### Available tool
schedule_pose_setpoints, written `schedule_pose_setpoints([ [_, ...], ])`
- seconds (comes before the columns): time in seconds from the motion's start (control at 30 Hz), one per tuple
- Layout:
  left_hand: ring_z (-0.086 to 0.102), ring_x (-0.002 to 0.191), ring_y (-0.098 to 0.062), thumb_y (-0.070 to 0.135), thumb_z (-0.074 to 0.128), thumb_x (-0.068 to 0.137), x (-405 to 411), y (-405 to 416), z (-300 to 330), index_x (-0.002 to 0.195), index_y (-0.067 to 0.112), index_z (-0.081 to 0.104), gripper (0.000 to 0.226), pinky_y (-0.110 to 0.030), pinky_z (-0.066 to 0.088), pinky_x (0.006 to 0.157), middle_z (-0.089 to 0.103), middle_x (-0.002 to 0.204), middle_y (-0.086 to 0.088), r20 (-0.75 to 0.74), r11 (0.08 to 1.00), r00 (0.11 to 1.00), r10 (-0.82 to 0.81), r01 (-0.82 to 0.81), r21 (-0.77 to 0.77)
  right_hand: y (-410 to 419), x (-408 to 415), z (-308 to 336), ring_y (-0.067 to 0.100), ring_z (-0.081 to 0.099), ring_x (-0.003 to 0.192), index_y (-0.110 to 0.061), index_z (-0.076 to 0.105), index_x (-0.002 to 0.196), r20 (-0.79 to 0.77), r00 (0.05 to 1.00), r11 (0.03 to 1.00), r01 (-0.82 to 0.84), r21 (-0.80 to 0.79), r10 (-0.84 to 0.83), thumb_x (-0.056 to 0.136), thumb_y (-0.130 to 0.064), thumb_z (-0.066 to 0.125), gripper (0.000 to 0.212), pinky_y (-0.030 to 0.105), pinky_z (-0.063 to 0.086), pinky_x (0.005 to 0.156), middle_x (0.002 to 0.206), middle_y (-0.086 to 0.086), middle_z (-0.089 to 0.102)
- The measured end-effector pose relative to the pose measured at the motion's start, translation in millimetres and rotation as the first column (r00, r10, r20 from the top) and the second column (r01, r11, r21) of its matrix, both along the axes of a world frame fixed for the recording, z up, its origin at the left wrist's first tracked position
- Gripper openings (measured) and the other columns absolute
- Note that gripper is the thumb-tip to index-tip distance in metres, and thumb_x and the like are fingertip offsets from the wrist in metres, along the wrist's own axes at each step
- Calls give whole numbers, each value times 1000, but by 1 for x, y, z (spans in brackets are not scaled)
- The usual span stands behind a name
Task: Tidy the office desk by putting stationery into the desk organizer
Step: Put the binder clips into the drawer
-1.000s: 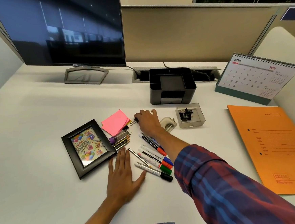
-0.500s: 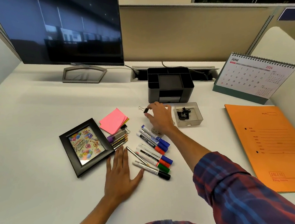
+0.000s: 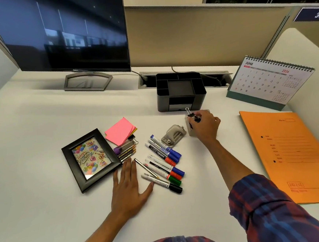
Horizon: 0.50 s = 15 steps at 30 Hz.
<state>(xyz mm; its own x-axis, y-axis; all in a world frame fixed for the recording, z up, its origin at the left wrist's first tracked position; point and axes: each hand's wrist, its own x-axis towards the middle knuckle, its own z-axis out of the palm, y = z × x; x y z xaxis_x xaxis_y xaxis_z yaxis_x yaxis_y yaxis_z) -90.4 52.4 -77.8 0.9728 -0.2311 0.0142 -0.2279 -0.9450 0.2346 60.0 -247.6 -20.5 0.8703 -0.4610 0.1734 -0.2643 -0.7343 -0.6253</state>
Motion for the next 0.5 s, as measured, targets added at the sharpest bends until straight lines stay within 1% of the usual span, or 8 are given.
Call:
schedule_pose_setpoints([
  [0.13, 9, 150, -18, 74, 19, 90, 0, -1, 0, 155, 11, 11, 91, -45, 6, 120, 9, 163, -5, 2, 1000, 1000, 1, -1, -9, -11, -7, -5, 23, 57, 111, -18, 64, 117, -35, 999, 1000, 0, -11, 0, 85, -43, 69, 41, 40, 31, 104, 120, 5, 66],
  [0.23, 7, 150, -17, 74, 18, 90, 0, -1, 0, 156, 11, 9, 92, -44, 4, 120, 8, 163, -5, 1, 1000, 1000, 0, 0, -4, -4, -11, -3, 25, 58, 112, -17, 58, 126, -1, 1000, 1000, -14, -17, 14, 86, -42, 68, 48, 42, 30, 106, 121, 6, 65],
  [0.3, 8, 150, -18, 74, 19, 90, 0, 0, -1, 155, 11, 10, 91, -45, 5, 119, 9, 163, -6, 2, 1000, 1000, 2, -2, 5, 7, -11, -1, 25, 60, 107, -17, 59, 124, 62, 997, 998, -50, -39, 53, 88, -39, 67, 43, 42, 33, 104, 116, 6, 67],
  [0.37, 10, 149, -18, 73, 21, 90, 0, 0, -1, 155, 10, 12, 91, -45, 6, 119, 12, 163, -7, 5, 1000, 1000, 1, -1, 8, 21, -10, 0, 22, 61, 99, -17, 62, 118, 118, 988, 993, -95, -72, 103, 88, -37, 67, 37, 41, 36, 100, 107, 5, 69],
  [0.43, 12, 149, -19, 72, 22, 91, 0, -1, -1, 155, 10, 13, 90, -44, 5, 119, 13, 162, -7, 8, 1000, 1000, 0, 0, 5, 37, -8, 0, 19, 61, 96, -16, 64, 113, 128, 977, 983, -160, -87, 170, 88, -36, 66, 32, 38, 35, 96, 101, 3, 69],
  [0.5, 11, 149, -18, 72, 23, 91, 0, -1, 0, 155, 10, 12, 90, -44, 5, 119, 12, 163, -7, 11, 1000, 1000, 0, 0, 0, 53, -6, 1, 16, 60, 97, -18, 66, 110, 113, 966, 971, -224, -84, 232, 88, -35, 66, 29, 38, 34, 97, 100, -1, 69],
])
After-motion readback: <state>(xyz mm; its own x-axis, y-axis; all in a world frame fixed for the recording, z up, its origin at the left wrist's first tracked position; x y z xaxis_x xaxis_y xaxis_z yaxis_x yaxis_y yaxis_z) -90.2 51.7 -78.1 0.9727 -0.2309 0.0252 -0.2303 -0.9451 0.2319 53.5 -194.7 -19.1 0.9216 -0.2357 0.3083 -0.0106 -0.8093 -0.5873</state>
